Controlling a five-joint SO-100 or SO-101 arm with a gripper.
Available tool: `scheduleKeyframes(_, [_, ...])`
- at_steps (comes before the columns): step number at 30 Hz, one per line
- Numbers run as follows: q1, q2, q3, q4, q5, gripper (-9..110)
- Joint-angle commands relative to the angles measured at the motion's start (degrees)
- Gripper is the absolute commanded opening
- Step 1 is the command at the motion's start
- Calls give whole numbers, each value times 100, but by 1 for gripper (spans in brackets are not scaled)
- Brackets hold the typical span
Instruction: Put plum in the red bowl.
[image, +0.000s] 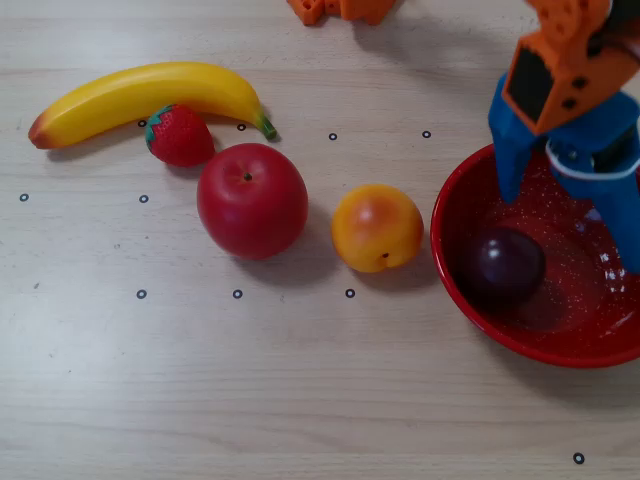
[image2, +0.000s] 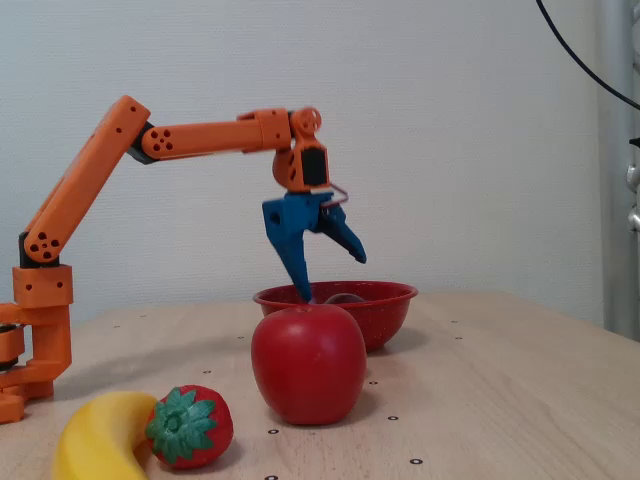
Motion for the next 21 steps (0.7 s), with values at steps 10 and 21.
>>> scheduleKeyframes(10, [-703,3270,896,-158,-545,13])
scheduleKeyframes(21, [-1854,6460,5036,-2347,-738,0])
